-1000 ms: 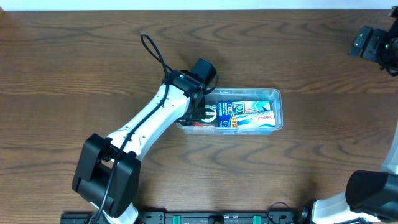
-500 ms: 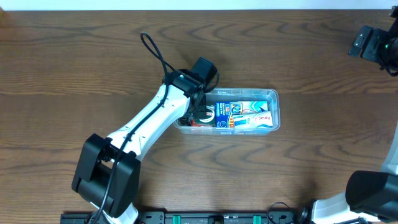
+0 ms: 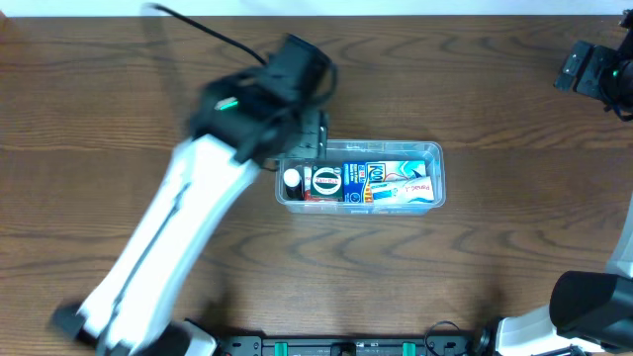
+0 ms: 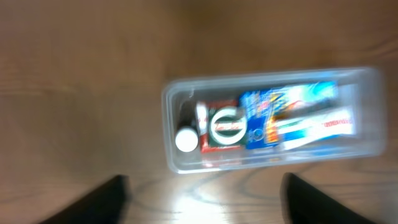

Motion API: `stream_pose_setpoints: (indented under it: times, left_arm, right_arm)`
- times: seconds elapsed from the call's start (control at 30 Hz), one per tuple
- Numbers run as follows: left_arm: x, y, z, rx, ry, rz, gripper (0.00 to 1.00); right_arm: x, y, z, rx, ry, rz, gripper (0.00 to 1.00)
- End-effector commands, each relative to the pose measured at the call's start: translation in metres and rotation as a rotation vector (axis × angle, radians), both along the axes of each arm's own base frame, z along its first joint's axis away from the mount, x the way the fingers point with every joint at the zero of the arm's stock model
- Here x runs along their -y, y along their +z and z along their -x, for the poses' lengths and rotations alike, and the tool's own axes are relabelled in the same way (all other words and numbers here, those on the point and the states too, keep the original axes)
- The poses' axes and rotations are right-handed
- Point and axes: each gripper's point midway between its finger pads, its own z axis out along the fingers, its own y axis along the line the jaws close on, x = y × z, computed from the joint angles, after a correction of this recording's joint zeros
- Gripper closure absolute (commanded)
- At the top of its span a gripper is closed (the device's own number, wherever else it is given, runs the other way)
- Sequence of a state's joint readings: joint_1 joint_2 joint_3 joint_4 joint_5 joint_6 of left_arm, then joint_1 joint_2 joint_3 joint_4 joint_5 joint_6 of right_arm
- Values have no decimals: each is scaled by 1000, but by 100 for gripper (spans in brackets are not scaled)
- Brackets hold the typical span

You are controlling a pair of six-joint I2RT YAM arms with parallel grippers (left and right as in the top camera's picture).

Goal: Pack container

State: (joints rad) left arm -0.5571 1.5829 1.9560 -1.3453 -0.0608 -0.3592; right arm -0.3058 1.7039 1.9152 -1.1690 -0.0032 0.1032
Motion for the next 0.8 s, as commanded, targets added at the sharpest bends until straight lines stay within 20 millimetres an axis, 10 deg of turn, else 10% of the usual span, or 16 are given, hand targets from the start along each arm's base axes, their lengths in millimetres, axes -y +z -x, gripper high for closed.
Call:
stream_pose_setpoints:
  times: [0.0,0.4,0.6,0.77]
  left_arm:
    - [-23,85,29,230,-26,89,2]
    - [-106,193,162,642,-8,346,2]
    - [-142,201,221,753,-6,415,2]
    - [-175,165,268,729,51,367,2]
  right_arm:
    - [1,7,1,17,-15,3,1]
    - [1,7,1,17,-14,3,1]
    - [1,7,1,17,-14,3,1]
    - [1,7,1,17,-14,3,1]
